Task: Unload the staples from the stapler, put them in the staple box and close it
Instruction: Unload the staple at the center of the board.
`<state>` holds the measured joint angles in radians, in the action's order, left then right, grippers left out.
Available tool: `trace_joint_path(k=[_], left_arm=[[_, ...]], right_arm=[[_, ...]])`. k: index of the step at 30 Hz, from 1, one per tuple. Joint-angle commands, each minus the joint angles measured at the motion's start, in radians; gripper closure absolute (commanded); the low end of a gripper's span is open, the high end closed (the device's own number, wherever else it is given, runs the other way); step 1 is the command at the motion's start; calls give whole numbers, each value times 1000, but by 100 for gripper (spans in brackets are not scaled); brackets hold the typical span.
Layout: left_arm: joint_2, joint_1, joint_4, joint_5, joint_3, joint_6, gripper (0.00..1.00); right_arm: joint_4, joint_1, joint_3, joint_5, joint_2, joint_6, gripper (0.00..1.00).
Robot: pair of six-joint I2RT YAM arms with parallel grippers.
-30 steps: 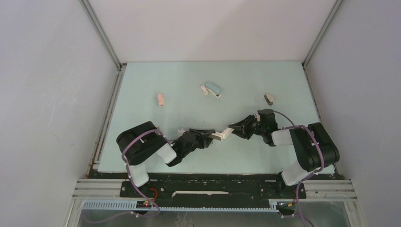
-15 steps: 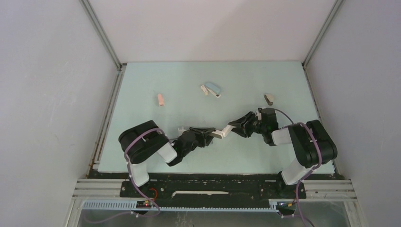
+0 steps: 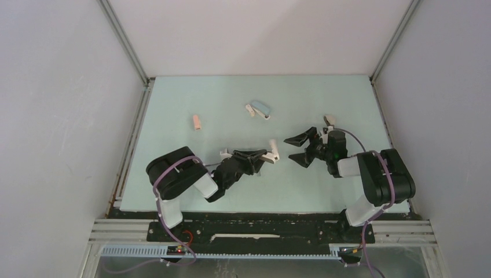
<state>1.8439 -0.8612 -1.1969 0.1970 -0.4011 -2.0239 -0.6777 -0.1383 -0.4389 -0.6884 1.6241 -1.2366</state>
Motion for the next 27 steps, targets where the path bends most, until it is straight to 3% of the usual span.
trace_joint_path(k=[1,6,13,27], left_arm=[[-26,16,-104,19,-24,32,100],[-57,32,-101,30,3,56,100],[-72,42,-96,22,6,80,100],[-143,49,-60,-29,6,199,100]], right_arm=[[-51,57,0,-66,-70,64,0],[-56,116,-8,-188,-129,176,0],[-102,123,-8,-235,-162,185,0],[-358,131,-36,-418,-191,249,1]])
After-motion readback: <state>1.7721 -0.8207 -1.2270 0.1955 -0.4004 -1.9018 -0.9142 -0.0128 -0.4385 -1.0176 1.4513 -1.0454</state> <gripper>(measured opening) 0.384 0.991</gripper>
